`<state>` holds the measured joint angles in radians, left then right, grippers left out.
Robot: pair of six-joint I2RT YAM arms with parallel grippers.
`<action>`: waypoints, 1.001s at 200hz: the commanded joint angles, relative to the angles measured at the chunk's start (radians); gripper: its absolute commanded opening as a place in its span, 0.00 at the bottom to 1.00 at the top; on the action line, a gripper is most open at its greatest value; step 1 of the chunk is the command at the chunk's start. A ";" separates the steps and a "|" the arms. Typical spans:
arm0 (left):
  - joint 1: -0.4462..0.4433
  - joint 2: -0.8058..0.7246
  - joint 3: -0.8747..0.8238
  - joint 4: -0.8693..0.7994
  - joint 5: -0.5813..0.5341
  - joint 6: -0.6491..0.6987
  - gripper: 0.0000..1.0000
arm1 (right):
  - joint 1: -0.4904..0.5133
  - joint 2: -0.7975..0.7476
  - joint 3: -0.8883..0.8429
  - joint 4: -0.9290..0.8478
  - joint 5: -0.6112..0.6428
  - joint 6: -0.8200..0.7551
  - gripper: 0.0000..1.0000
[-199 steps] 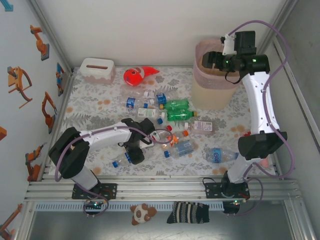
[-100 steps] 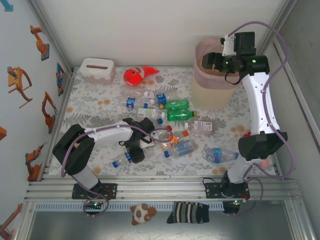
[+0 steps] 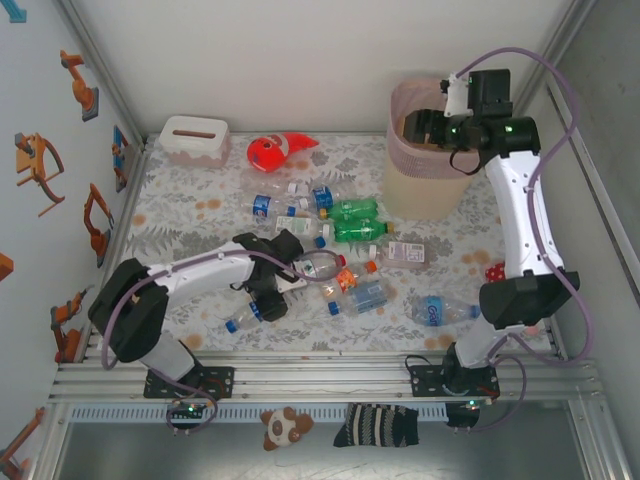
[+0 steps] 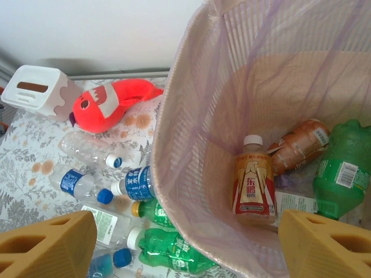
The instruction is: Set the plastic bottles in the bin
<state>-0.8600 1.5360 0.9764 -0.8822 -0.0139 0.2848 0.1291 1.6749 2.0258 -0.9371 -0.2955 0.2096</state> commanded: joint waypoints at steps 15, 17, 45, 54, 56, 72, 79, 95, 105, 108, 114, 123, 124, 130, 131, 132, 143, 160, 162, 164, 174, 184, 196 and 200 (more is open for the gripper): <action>0.020 -0.142 0.069 -0.005 0.058 0.005 0.53 | 0.011 -0.094 -0.075 0.101 -0.041 0.006 0.81; 0.021 -0.149 0.072 -0.001 0.061 0.005 0.53 | 0.011 -0.098 -0.082 0.108 -0.046 0.007 0.81; 0.035 -0.234 0.100 0.093 0.107 -0.010 0.52 | 0.021 -0.161 -0.176 0.191 -0.112 0.028 0.81; 0.038 -0.253 0.107 0.127 0.135 -0.020 0.52 | 0.025 -0.183 -0.212 0.226 -0.143 0.039 0.81; 0.038 -0.256 0.109 0.134 0.142 -0.023 0.52 | 0.026 -0.189 -0.220 0.234 -0.150 0.040 0.81; 0.041 -0.280 0.119 0.204 0.175 -0.047 0.52 | 0.039 -0.229 -0.290 0.291 -0.201 0.048 0.81; 0.042 -0.290 0.123 0.238 0.190 -0.060 0.51 | 0.047 -0.247 -0.321 0.316 -0.220 0.049 0.81; 0.047 -0.306 0.137 0.314 0.220 -0.092 0.51 | 0.069 -0.286 -0.392 0.369 -0.253 0.045 0.80; 0.053 -0.315 0.146 0.363 0.248 -0.112 0.51 | 0.083 -0.308 -0.431 0.395 -0.269 0.037 0.80; 0.053 -0.316 0.148 0.378 0.255 -0.120 0.51 | 0.089 -0.315 -0.443 0.403 -0.272 0.032 0.80; 0.056 -0.320 0.152 0.408 0.269 -0.134 0.51 | 0.099 -0.328 -0.466 0.420 -0.283 0.026 0.80; 0.060 -0.323 0.159 0.467 0.292 -0.155 0.51 | 0.113 -0.348 -0.503 0.450 -0.299 0.019 0.80; 0.061 -0.323 0.160 0.473 0.294 -0.158 0.51 | 0.115 -0.351 -0.508 0.454 -0.299 0.019 0.80; 0.064 -0.325 0.163 0.506 0.309 -0.175 0.50 | 0.125 -0.362 -0.532 0.474 -0.315 0.016 0.80; 0.064 -0.324 0.164 0.510 0.312 -0.179 0.50 | 0.126 -0.365 -0.536 0.477 -0.317 0.015 0.80; 0.065 -0.325 0.164 0.515 0.314 -0.180 0.50 | 0.127 -0.366 -0.540 0.480 -0.320 0.015 0.80; 0.069 -0.324 0.175 0.571 0.336 -0.214 0.48 | 0.148 -0.388 -0.577 0.502 -0.351 -0.003 0.79; 0.075 -0.318 0.201 0.622 0.370 -0.263 0.47 | 0.182 -0.416 -0.628 0.524 -0.382 -0.032 0.79; 0.076 -0.317 0.202 0.628 0.374 -0.267 0.47 | 0.187 -0.420 -0.634 0.526 -0.386 -0.034 0.79; 0.076 -0.317 0.205 0.634 0.377 -0.272 0.47 | 0.190 -0.422 -0.642 0.529 -0.391 -0.036 0.79; 0.078 -0.317 0.212 0.664 0.399 -0.290 0.47 | 0.209 -0.438 -0.674 0.544 -0.416 -0.053 0.79; 0.082 -0.321 0.214 0.700 0.426 -0.311 0.47 | 0.230 -0.454 -0.702 0.556 -0.428 -0.075 0.79; 0.085 -0.324 0.212 0.747 0.461 -0.334 0.47 | 0.254 -0.473 -0.731 0.571 -0.426 -0.096 0.79; 0.086 -0.327 0.210 0.761 0.476 -0.343 0.47 | 0.261 -0.480 -0.739 0.575 -0.427 -0.102 0.79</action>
<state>-0.7834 1.2331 1.1633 -0.2642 0.3515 0.0273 0.3496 1.2427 1.3312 -0.4374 -0.6674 0.1768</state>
